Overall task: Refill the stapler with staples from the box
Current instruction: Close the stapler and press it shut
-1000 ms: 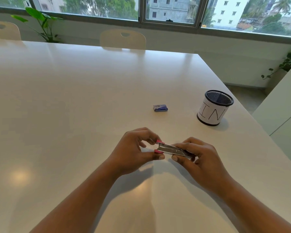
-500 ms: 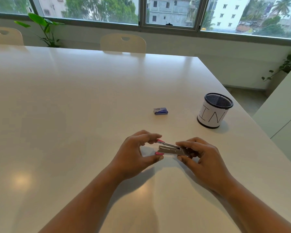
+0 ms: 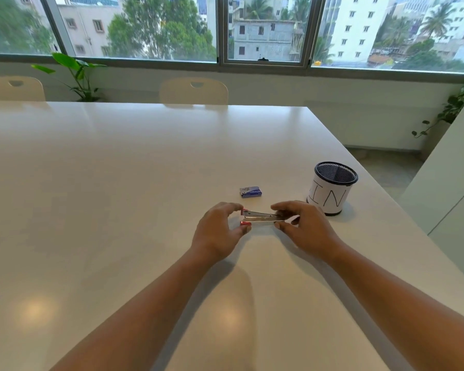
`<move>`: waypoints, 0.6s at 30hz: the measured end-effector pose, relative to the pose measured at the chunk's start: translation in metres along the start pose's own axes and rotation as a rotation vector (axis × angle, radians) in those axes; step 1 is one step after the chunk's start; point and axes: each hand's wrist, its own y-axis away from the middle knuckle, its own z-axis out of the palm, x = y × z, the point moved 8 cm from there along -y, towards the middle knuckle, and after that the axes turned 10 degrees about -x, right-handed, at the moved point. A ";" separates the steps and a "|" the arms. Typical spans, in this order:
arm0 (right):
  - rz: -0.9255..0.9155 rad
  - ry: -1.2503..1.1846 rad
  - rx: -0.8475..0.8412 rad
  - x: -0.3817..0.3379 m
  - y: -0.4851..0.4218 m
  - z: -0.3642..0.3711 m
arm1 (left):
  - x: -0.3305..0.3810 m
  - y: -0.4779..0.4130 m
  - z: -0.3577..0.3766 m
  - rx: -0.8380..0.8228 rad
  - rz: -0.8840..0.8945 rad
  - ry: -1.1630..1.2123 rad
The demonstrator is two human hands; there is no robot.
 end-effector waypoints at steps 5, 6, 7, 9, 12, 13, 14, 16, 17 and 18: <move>0.068 -0.030 0.023 0.015 -0.014 0.008 | -0.012 -0.012 0.010 -0.018 -0.064 -0.068; 0.077 -0.036 0.023 0.017 -0.015 0.009 | -0.014 -0.013 0.011 -0.021 -0.070 -0.072; 0.086 -0.042 0.021 0.018 -0.017 0.010 | -0.015 -0.013 0.012 -0.021 -0.072 -0.072; 0.102 -0.051 0.024 0.022 -0.019 0.012 | -0.016 -0.014 0.012 -0.017 -0.067 -0.078; 0.109 -0.050 0.044 0.025 -0.018 0.013 | -0.014 -0.013 0.013 -0.011 -0.056 -0.129; 0.108 -0.047 0.046 0.025 -0.018 0.013 | -0.013 -0.013 0.013 -0.007 -0.053 -0.142; 0.106 -0.042 0.046 0.025 -0.018 0.013 | -0.012 -0.013 0.013 -0.003 -0.050 -0.152; 0.104 -0.040 0.043 0.025 -0.019 0.014 | -0.011 -0.012 0.013 0.002 -0.044 -0.170; 0.105 -0.041 0.042 0.026 -0.019 0.014 | -0.010 -0.012 0.013 0.005 -0.039 -0.177; 0.105 -0.040 0.043 0.026 -0.019 0.014 | -0.010 -0.012 0.013 0.010 -0.033 -0.183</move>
